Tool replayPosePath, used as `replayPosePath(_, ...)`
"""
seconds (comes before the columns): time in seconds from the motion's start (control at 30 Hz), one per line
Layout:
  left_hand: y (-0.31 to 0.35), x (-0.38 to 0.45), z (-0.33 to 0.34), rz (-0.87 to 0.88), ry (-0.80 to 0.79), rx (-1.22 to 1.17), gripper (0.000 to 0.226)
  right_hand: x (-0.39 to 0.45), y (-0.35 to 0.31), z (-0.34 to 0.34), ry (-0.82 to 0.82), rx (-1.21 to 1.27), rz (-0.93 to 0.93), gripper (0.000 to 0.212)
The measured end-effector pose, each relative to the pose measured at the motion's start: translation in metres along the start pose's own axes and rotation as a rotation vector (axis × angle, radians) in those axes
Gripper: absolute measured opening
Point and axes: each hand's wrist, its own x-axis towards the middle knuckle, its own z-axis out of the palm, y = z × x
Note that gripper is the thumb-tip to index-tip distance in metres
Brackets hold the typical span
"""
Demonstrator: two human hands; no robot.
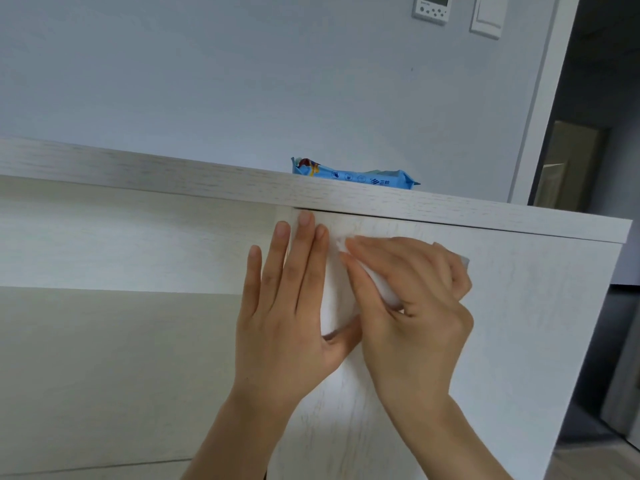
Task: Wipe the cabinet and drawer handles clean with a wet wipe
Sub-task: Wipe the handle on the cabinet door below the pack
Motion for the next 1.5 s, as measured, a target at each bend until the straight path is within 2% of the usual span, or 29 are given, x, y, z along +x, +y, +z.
replayPosePath(0.2,-0.002,-0.002,0.001,0.008,-0.037,0.055,0.081,-0.005,0.008,-0.014,0.092,0.012,0.110,0.032)
replayPosePath(0.43,-0.001,-0.002,0.000,-0.007,-0.059,0.053,0.084,-0.006,0.026,-0.030,0.145,-0.038,0.165,0.029)
replayPosePath(0.5,0.000,-0.002,0.000,-0.013,-0.066,0.052,0.085,-0.005,0.030,-0.034,0.183,0.007,0.272,0.025)
replayPosePath(0.63,0.001,-0.001,-0.001,-0.027,-0.079,0.029,0.086,0.002,0.036,-0.046,0.262,0.271,0.645,0.011)
replayPosePath(0.73,0.002,-0.002,-0.001,-0.025,-0.071,0.031,0.087,0.007,0.040,-0.049,0.251,0.351,0.771,0.006)
replayPosePath(0.83,0.004,-0.002,0.000,-0.018,-0.049,0.025,0.087,0.008,0.037,-0.049,0.242,0.408,0.816,0.008)
replayPosePath(1.07,0.004,-0.001,0.001,0.009,-0.031,0.032,0.086,0.001,0.031,-0.045,0.280,0.364,0.686,0.013)
replayPosePath(1.27,0.003,0.001,-0.005,0.023,-0.045,0.060,0.082,0.000,0.018,-0.028,0.087,0.050,0.174,0.020)
replayPosePath(1.5,0.000,0.002,-0.010,0.061,-0.074,0.071,0.077,0.005,0.024,-0.028,0.031,0.057,0.061,0.015)
